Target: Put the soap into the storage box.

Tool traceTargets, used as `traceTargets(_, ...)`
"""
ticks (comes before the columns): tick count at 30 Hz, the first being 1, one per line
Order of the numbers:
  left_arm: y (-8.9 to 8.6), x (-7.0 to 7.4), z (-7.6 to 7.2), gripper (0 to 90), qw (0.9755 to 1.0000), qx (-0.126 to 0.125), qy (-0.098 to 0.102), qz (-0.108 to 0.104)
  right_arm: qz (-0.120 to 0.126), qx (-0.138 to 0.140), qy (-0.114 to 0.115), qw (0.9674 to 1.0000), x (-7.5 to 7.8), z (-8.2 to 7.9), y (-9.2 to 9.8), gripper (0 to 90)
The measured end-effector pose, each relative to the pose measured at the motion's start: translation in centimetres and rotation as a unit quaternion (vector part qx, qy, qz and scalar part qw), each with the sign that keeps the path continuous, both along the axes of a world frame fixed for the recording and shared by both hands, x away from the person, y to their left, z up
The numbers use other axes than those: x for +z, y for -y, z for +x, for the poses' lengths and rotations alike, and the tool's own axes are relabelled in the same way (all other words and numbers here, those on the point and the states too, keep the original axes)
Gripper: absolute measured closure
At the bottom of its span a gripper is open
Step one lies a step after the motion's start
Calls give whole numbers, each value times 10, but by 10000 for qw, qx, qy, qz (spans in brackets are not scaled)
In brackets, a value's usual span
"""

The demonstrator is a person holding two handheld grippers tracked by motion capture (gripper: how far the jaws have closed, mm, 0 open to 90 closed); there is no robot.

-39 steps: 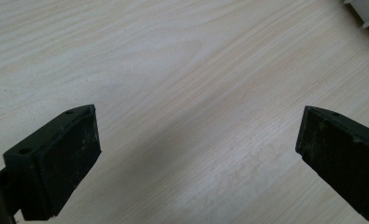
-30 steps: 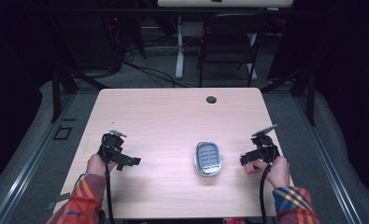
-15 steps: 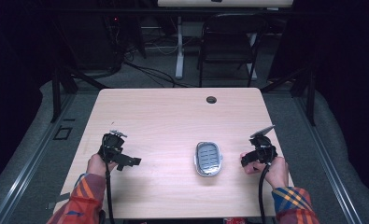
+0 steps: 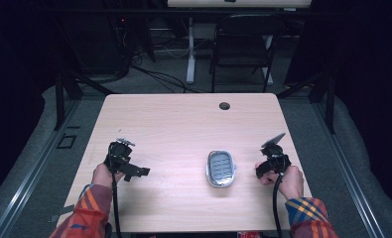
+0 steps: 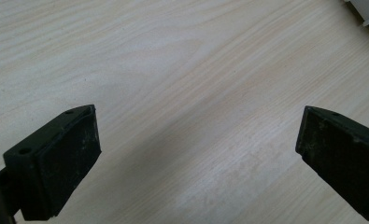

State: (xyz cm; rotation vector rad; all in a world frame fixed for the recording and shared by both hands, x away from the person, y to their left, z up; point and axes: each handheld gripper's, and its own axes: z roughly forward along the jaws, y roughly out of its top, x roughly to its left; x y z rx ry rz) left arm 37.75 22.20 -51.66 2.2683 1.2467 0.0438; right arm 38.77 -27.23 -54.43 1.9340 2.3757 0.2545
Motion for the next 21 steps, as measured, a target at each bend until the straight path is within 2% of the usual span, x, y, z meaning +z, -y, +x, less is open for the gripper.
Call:
traceTargets(14, 0, 0, 0, 0, 10000, -27, -3, -15, -19, 56, -10, 10000, 1, 0, 2, 368)
traceTargets(21, 0, 0, 0, 0, 10000, -34, -19, -38, 24, 79, -2, 10000, 9, 0, 5, 370)
